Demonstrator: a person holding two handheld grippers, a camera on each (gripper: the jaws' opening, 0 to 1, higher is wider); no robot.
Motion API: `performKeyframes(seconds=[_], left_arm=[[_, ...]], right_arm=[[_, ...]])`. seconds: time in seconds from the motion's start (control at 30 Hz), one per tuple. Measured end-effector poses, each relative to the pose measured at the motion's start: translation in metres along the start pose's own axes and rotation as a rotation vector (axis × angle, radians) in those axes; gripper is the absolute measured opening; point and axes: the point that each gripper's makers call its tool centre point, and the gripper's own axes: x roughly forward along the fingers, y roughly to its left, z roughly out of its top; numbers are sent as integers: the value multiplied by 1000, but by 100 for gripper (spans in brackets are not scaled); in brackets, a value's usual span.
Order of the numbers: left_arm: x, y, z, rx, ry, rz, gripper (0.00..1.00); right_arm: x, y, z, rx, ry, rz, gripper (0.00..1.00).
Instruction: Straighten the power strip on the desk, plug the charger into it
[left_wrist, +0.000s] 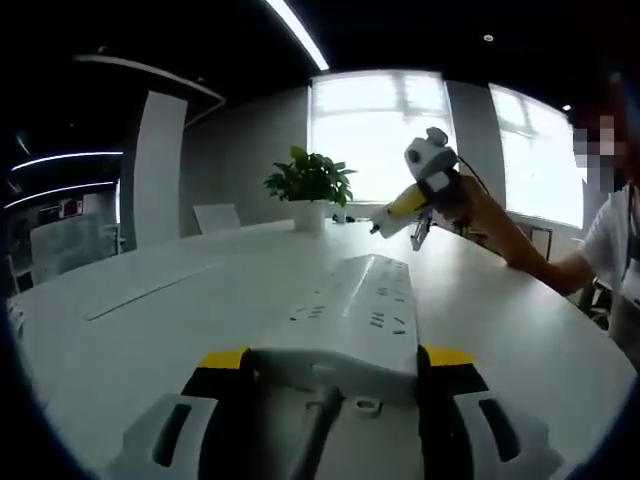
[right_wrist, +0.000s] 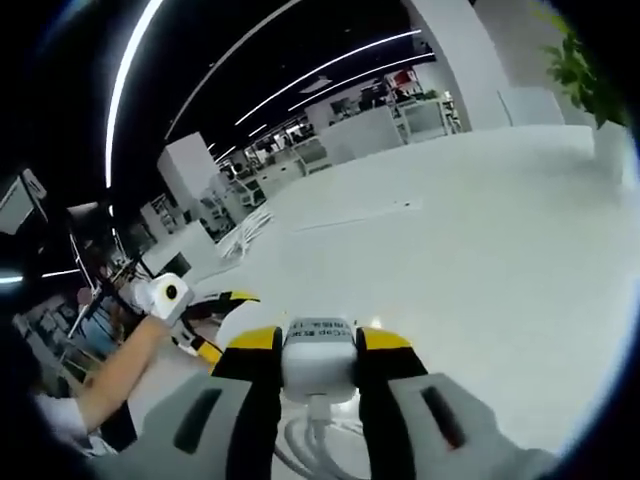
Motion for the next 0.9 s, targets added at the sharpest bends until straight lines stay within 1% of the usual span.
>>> performKeyframes(seconds=[0.2, 0.37, 0.43, 0.53, 0.7, 0.73, 0.9], left_arm=[[0, 1, 0, 0, 0, 0, 67], [0, 1, 0, 0, -1, 1, 67], [0, 1, 0, -1, -1, 1, 67], [0, 1, 0, -1, -1, 2, 67], [0, 1, 0, -1, -1, 4, 67], [0, 1, 0, -1, -1, 4, 67], [0, -1, 0, -2, 0, 6, 67]], right_arm=[[0, 0, 1, -10, 15, 9, 28], [1, -1, 1, -40, 29, 3, 28], [2, 1, 0, -27, 43, 21, 28], [4, 3, -1, -25, 55, 29, 28], [7, 3, -7, -26, 76, 24, 28], [6, 6, -12, -26, 79, 23, 28], [8, 4, -14, -25, 92, 14, 28]])
